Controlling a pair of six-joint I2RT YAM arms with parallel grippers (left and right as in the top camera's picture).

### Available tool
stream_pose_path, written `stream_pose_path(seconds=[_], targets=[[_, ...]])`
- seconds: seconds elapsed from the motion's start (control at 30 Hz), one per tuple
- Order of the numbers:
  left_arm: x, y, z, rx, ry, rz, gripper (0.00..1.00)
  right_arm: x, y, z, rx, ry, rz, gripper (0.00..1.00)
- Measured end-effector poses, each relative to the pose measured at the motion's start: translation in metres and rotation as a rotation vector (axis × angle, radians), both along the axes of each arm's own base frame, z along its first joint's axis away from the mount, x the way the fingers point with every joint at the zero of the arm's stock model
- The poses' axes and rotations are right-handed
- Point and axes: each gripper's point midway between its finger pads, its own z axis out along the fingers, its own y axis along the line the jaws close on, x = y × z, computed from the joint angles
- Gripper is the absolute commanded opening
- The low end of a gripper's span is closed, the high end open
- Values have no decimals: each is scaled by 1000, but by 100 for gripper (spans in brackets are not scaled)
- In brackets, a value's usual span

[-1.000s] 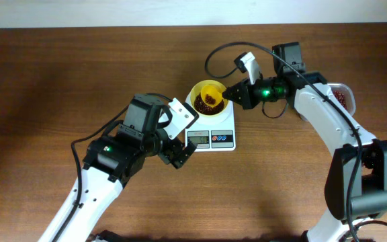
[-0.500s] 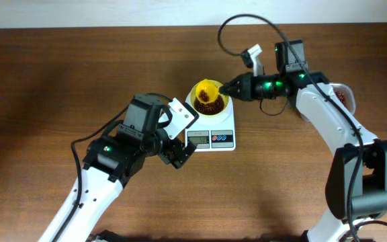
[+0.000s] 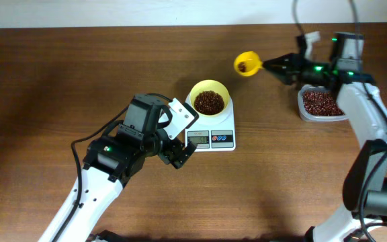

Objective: Scoop item into bowl and weigh 50g on scale
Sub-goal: 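Move the scoop with the right gripper back to the bean tub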

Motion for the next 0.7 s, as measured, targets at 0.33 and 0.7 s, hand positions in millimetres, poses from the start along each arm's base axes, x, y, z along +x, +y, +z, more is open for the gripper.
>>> stream_pose_path(seconds=[0.33,0.7], targets=[[0,0,0,0,0,0,99,-11,-118,1,31,-29,-179,4],[0,0,0,0,1,0,99,-60,-184,-47,-196,-1,-256,4]])
